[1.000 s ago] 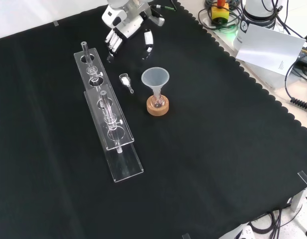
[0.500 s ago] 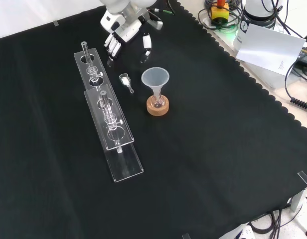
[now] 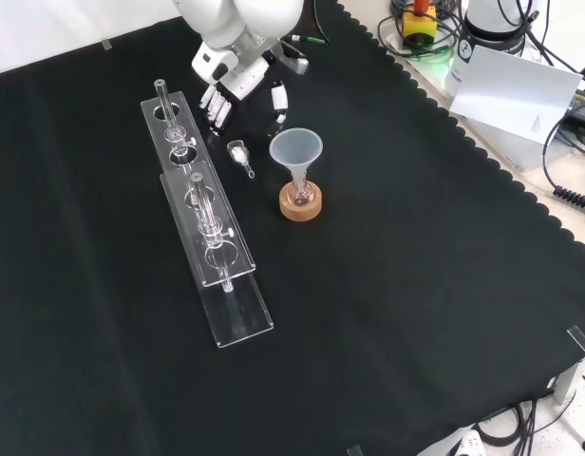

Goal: Pick up the weighing funnel.

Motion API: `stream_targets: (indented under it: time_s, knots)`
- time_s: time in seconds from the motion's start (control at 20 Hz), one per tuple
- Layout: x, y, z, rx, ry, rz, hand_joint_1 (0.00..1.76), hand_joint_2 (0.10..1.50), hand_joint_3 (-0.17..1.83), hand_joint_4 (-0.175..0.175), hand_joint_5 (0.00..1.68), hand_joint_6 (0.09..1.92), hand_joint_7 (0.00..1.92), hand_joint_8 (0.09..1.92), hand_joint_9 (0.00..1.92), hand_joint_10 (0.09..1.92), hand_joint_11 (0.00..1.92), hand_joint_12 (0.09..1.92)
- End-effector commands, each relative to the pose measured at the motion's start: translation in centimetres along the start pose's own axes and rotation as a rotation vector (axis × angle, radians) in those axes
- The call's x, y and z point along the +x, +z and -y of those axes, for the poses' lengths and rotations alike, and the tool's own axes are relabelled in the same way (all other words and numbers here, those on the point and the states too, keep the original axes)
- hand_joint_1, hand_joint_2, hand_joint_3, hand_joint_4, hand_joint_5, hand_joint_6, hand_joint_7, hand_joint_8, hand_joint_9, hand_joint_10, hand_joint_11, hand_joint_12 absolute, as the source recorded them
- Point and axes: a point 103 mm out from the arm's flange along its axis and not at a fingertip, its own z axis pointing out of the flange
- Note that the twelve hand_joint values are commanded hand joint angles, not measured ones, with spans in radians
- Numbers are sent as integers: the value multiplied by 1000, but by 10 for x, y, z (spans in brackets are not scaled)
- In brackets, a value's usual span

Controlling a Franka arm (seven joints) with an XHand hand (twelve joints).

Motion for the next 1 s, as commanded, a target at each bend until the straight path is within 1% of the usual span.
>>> stream_targets:
  time_s: [0.05,0.25,0.4,0.5,0.8,1.0]
  knots:
    - [1,3,-2,-15,5,14,908,604,697,-55,504,87,332,675,492,634,271,1362]
    - [2,7,-4,-20,11,26,919,604,700,-44,589,135,403,668,529,609,287,1348]
    - [3,9,-5,-13,11,32,924,606,700,-42,617,159,430,664,546,598,295,1345]
    - [2,13,-8,-7,11,31,926,607,698,-42,609,194,440,654,558,578,299,1340]
    - [2,18,-12,3,13,26,928,606,703,-42,514,430,441,654,560,559,301,1341]
    - [1,21,-15,0,13,25,928,605,706,-42,498,486,439,657,559,562,301,1345]
